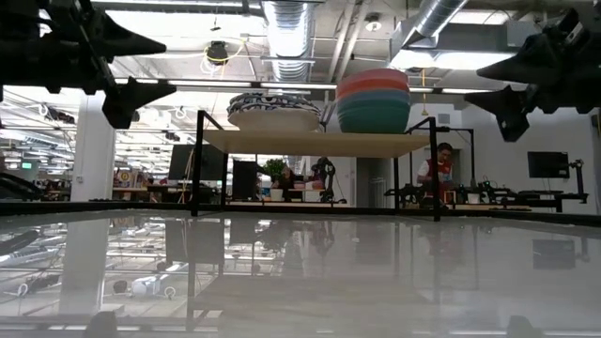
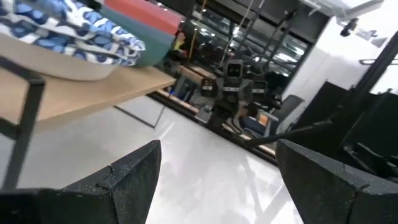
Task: Place and stack bowls onto a shelf
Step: Return to Home Position
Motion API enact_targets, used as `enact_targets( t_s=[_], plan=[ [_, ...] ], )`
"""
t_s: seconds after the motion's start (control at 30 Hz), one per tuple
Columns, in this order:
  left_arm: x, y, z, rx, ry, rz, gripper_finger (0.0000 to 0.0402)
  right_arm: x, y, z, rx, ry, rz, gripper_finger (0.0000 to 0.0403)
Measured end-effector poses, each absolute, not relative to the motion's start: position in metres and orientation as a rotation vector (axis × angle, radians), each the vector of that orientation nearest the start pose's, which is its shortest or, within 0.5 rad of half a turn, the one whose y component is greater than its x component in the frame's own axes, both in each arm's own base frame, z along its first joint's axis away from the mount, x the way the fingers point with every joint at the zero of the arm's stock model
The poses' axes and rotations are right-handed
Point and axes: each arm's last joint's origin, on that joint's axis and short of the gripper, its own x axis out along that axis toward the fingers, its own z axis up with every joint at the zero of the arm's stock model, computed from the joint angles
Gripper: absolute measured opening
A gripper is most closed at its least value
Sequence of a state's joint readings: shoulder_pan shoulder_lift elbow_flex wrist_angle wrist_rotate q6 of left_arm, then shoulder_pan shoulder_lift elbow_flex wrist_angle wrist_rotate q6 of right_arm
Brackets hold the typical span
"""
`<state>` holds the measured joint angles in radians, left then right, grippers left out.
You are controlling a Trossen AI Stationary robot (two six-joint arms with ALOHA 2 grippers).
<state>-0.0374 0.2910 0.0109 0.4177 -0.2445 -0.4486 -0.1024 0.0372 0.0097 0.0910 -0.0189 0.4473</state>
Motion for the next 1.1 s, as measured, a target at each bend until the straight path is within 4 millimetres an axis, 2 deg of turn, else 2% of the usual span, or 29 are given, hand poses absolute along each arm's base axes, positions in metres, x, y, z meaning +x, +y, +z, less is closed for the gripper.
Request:
enact_targets(
  t_s=[0.3,0.4,0.6,0.73,0.87,1.0,1.1],
  plan=[
    [0.111,0.000,0.184,-0.416,-0.188,0.151,0.0302,0.099,-0.009,0.167,0.436,-0.027,-0.074,0.0230],
    [0.110,0.001,0.184,-0.453,-0.197,0.151,0.0302,0.099,-0.009,0.167,0.443,-0.026,-0.074,0.0230],
    [0.100,-0.003,0.201,-0.448,-0.325,-0.037,0.0302,0.099,-0.009,0.167,0.467,-0.026,-0.073,0.0230],
    [0.091,-0.004,0.202,-0.464,-0.328,-0.104,0.0302,0.099,-0.009,0.167,0.462,-0.024,-0.073,0.0230],
    [0.095,-0.004,0.187,-0.472,-0.185,-0.048,0.0302,0.099,-0.009,0.167,0.446,-0.020,-0.073,0.0230],
    [0.096,0.001,0.174,-0.496,-0.136,0.199,0.0302,0.099,-0.009,0.166,0.389,-0.015,-0.075,0.0230],
    [0.096,0.001,0.176,-0.472,-0.153,0.215,0.0302,0.099,-0.009,0.166,0.383,-0.014,-0.080,0.0230]
  ],
)
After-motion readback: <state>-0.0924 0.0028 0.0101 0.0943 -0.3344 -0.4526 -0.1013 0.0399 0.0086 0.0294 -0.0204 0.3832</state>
